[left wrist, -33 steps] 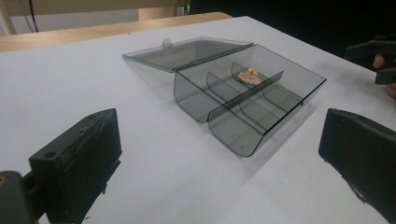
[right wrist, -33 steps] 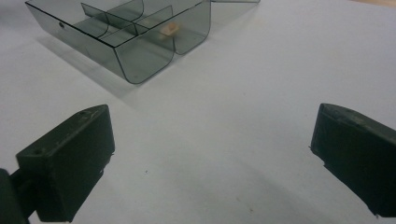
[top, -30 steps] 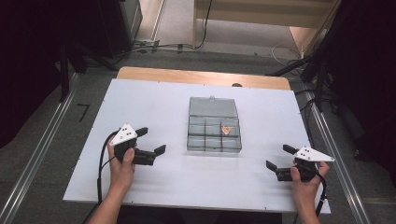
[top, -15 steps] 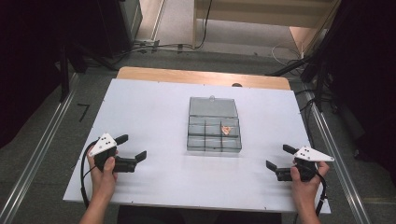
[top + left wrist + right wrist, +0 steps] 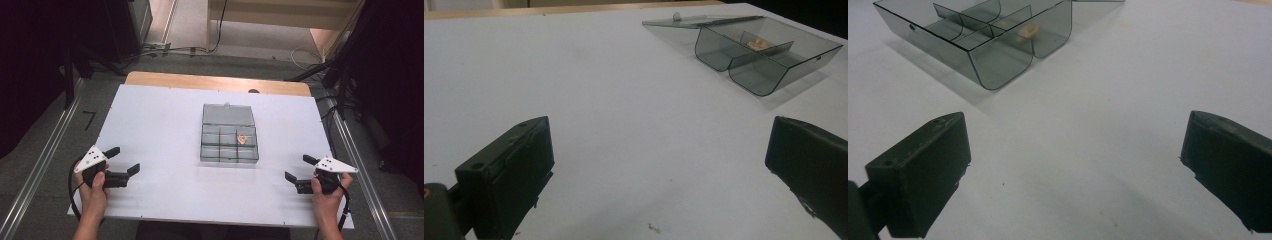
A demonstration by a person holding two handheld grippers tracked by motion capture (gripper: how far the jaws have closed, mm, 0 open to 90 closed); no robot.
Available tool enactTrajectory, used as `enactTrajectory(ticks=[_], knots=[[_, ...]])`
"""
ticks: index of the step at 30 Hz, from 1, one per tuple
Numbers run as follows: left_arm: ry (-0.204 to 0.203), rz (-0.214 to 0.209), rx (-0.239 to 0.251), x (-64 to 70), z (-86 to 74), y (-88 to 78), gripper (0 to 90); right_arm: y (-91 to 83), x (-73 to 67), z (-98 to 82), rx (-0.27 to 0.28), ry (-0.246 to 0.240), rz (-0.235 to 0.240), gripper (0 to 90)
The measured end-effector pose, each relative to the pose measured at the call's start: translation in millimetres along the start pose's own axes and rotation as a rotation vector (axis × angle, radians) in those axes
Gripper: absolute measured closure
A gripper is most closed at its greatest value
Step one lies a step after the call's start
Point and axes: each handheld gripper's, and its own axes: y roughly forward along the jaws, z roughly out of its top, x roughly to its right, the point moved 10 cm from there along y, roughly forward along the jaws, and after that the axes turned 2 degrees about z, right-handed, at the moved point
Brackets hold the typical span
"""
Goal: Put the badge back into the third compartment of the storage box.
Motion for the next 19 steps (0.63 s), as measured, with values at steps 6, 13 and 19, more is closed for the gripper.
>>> enactTrajectory(ticks=[6,13,19], knots=[[-0.005,-0.005,0.022,-4.3,-0.6,-3.2,0.0,-0.1,0.0,0.3,0.003,-0.002,0.007,0.0],[-0.013,0.006,0.065,-4.3,-0.6,-6.7,0.0,0.0,-0.7,0.2,0.001,-0.002,0.011,0.0],[-0.033,0.000,0.056,-4.7,-2.1,-5.4,0.0,-0.3,-0.4,0.7,0.008,-0.003,0.013,0.0]])
